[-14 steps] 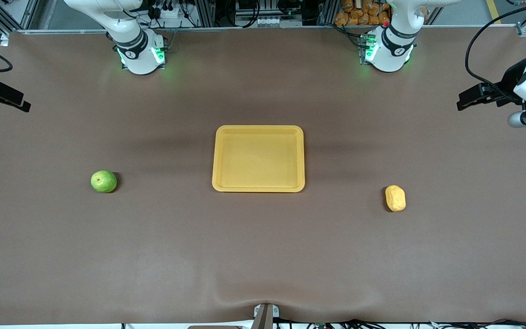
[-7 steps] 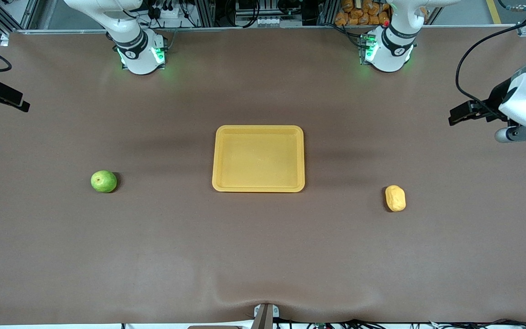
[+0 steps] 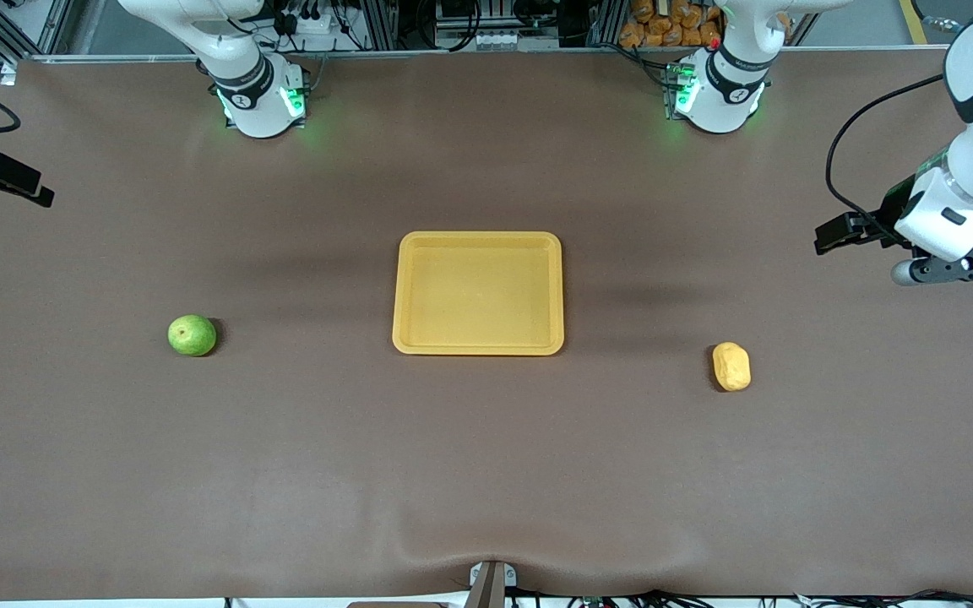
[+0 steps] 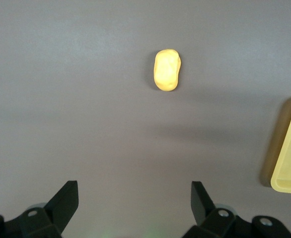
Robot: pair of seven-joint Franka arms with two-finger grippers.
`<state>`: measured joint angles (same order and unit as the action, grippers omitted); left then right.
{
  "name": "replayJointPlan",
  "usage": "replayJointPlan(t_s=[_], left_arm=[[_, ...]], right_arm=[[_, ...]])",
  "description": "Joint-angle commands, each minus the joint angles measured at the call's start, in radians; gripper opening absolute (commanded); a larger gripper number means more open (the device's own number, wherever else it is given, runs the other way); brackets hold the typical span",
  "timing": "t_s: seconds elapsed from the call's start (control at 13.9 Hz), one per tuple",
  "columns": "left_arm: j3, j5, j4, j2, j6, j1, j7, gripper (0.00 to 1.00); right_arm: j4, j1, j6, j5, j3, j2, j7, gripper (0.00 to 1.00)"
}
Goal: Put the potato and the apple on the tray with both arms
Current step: 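Reach the left gripper to the potato while the right gripper reaches the apple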
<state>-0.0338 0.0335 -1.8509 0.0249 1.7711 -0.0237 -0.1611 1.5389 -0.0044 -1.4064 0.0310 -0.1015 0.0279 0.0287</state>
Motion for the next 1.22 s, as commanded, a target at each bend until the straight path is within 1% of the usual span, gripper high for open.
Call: replayJointPlan(t_s=[0.0, 0.29, 0.5, 0.65, 0.79, 0.86, 0.93, 1.15], left_arm=[[-0.003, 0.020, -0.045, 0.015, 0.056, 0.017, -0.029, 1.00], [-0.003, 0.020, -0.102, 0.015, 0.140, 0.016, -0.043, 1.00], [-0.003, 0.020, -0.148, 0.013, 0.212, 0.018, -0.044, 1.00], [-0.003, 0.020, -0.148, 0.001, 0.237, 0.018, -0.058, 1.00], [-0.008, 0.020, -0.149, -0.016, 0.260, 0.013, -0.110, 1.00], [-0.008, 0.020, -0.149, -0.022, 0.269, 0.014, -0.115, 1.00], [-0.008, 0.020, -0.149, -0.031, 0.281, 0.016, -0.115, 1.00], [-0.008, 0.020, -0.157, -0.049, 0.317, 0.016, -0.120, 1.00]], right_arm=[[-0.023, 0.003, 0.017, -0.019, 0.000, -0.009, 0.013, 1.00], [-0.023, 0.006, 0.012, -0.017, 0.000, -0.016, 0.013, 1.00], [-0.023, 0.007, 0.003, -0.019, 0.002, -0.048, 0.020, 1.00], [-0.023, 0.000, -0.023, -0.011, 0.000, -0.074, 0.022, 1.00], [-0.022, 0.010, -0.103, -0.006, 0.002, -0.104, 0.023, 1.00], [-0.023, 0.017, -0.117, -0.010, 0.002, -0.136, 0.025, 1.00], [-0.026, 0.023, -0.117, -0.014, 0.002, -0.155, 0.025, 1.00], [-0.034, 0.023, -0.120, -0.023, 0.002, -0.157, 0.025, 1.00]])
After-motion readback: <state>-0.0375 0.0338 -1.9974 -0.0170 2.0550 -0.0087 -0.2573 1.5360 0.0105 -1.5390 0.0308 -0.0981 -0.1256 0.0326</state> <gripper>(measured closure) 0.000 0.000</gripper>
